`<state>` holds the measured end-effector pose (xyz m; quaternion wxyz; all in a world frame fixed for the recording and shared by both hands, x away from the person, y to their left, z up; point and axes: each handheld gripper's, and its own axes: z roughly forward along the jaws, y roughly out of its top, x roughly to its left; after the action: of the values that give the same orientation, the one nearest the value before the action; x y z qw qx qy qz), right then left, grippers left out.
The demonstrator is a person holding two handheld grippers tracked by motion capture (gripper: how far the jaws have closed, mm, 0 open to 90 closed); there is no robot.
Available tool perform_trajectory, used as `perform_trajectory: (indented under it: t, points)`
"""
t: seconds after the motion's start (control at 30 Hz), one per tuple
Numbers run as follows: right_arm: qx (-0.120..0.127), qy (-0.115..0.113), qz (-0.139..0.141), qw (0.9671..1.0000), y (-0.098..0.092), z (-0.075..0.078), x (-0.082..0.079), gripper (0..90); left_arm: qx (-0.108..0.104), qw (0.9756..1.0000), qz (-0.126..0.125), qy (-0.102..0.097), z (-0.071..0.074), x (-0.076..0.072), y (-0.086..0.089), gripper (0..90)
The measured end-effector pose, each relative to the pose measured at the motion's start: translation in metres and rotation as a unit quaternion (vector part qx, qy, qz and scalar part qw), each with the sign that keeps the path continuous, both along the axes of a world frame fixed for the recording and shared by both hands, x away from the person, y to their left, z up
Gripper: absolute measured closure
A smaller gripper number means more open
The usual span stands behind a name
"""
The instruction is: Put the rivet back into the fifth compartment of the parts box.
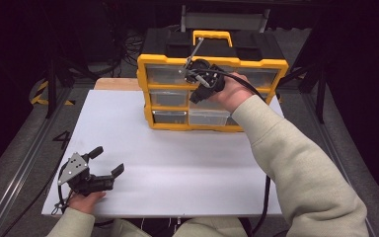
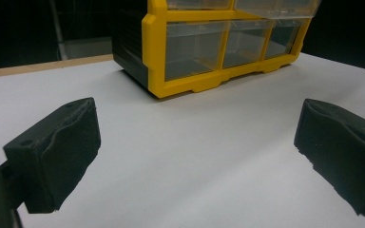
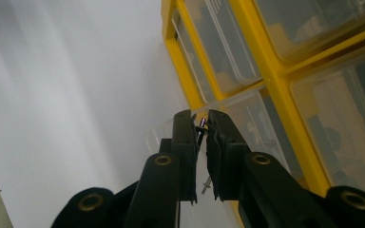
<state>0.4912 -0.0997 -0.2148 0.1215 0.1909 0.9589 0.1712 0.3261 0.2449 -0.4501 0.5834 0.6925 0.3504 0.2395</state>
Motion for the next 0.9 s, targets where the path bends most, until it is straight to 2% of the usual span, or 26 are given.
perform_trajectory:
  t: [0.17, 0.43, 0.9]
  points:
    - [-0.008, 0.008, -0.004, 0.9999, -0.002, -0.005, 0.004, 82.0, 0.0, 1.0, 0.001, 0.001, 0.0, 0.0, 0.0, 2.4]
    - [-0.027, 0.021, -0.006, 0.9994, 0.0, -0.024, 0.01, 82.1, 0.0, 1.0, 0.0, 0.002, 0.0, 0.0, 0.0, 2.4]
    - [-0.045, 0.038, -0.014, 0.9982, 0.001, -0.047, 0.02, 82.0, 0.003, 1.0, -0.002, 0.0, 0.0, 0.0, 0.0, 2.5]
